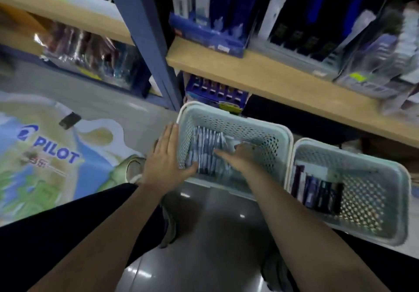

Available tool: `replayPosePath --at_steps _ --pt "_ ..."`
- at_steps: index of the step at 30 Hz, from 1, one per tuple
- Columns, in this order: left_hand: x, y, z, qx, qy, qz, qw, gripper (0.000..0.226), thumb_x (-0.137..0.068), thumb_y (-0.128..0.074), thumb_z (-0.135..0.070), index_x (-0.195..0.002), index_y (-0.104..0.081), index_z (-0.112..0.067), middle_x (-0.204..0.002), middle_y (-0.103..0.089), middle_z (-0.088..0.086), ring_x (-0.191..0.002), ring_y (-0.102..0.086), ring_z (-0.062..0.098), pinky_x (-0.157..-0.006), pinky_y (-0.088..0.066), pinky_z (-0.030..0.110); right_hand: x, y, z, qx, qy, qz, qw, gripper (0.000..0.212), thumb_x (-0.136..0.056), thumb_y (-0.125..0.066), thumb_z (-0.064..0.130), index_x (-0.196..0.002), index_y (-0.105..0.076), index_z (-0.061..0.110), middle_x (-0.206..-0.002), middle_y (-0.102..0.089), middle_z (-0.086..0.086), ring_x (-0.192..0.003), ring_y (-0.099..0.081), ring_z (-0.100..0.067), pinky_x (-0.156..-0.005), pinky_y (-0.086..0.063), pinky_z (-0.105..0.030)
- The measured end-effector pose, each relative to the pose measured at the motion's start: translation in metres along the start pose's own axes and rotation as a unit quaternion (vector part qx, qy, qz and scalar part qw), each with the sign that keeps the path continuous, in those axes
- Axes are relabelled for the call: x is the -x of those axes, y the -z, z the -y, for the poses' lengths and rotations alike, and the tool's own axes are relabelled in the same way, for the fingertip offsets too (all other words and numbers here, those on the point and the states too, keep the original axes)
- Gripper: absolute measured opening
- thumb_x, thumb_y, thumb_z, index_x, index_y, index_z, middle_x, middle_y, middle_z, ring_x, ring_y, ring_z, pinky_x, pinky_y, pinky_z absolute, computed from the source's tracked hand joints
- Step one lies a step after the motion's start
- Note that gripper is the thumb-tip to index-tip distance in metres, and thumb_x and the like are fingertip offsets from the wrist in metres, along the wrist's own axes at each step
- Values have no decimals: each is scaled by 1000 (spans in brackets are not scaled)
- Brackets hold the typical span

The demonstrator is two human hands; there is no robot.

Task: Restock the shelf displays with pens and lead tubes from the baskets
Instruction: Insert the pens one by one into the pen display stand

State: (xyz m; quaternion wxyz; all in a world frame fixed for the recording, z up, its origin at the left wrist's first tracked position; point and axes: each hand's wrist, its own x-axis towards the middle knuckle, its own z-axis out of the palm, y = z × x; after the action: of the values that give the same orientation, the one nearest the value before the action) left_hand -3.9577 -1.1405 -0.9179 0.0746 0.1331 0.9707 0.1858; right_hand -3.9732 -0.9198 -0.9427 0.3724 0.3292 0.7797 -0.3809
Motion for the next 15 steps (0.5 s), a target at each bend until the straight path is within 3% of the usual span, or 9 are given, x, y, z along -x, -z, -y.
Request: replayPosePath --at_steps 2,4,6,8,10,13,15 --pt "-1 0 1 5 -1 -3 1000 106 -78 -53 -66 -157 -21 -1 -160 -32 18 -144 -38 35 -110 -39 52 -9 -12 5 -46 -6 20 999 104 -76 -72 70 -148 -39 4 -151 -46 -17 -131 -53 -32 -99 -45 -38" --pt "-2 0 1 12 8 0 1000 108 -80 -54 -69 -158 -16 -5 -163 -27 13 -148 -31 29 -114 -33 50 -21 -25 9 -65 -10 25 998 99 -69 -77 70 -136 -51 2 -137 -59 -18 -119 -62 -32 -91 -49 -37" --pt "-2 0 0 15 16 1 1000 108 -80 -53 -69 -159 -14 -7 -164 -26 11 -150 -28 27 -116 -32 49 -24 -30 16 -59 -20 14 998 74 -70 -81 63 -110 -60 5 -117 -68 -12 -101 -65 -27 -84 -52 -34" --pt "-2 -1 0 18 21 3 1000 107 -81 -52 -69 -159 -14 -7 -164 -26 11 -150 -27 26 -117 -33 49 -28 -34 20 -41 -28 3 999 50 -78 -80 52 -90 -52 12 -104 -66 -10 -89 -62 -25 -81 -52 -33" --pt "-2 -2 -1 19 21 2 1000 105 -82 -52 -68 -158 -16 -5 -163 -28 12 -149 -29 26 -116 -34 49 -30 -34 24 -26 -26 -1 999 47 -82 -79 47 -100 -54 11 -109 -67 -12 -98 -65 -28 -82 -51 -33" --pt "-2 -5 0 27 20 -8 999 103 -82 -53 -65 -158 -19 -5 -161 -32 13 -148 -32 27 -112 -39 51 -33 -38 24 -77 -40 14 996 72 -80 -81 44 -131 -52 1 -132 -62 -16 -118 -62 -32 -89 -50 -35" --pt "-2 -6 1 30 21 -10 999 104 -81 -54 -65 -158 -17 -6 -161 -32 14 -147 -33 28 -112 -39 52 -35 -41 20 -125 -51 30 990 85 -76 -84 44 -139 -49 0 -140 -57 -18 -123 -59 -34 -97 -51 -38"
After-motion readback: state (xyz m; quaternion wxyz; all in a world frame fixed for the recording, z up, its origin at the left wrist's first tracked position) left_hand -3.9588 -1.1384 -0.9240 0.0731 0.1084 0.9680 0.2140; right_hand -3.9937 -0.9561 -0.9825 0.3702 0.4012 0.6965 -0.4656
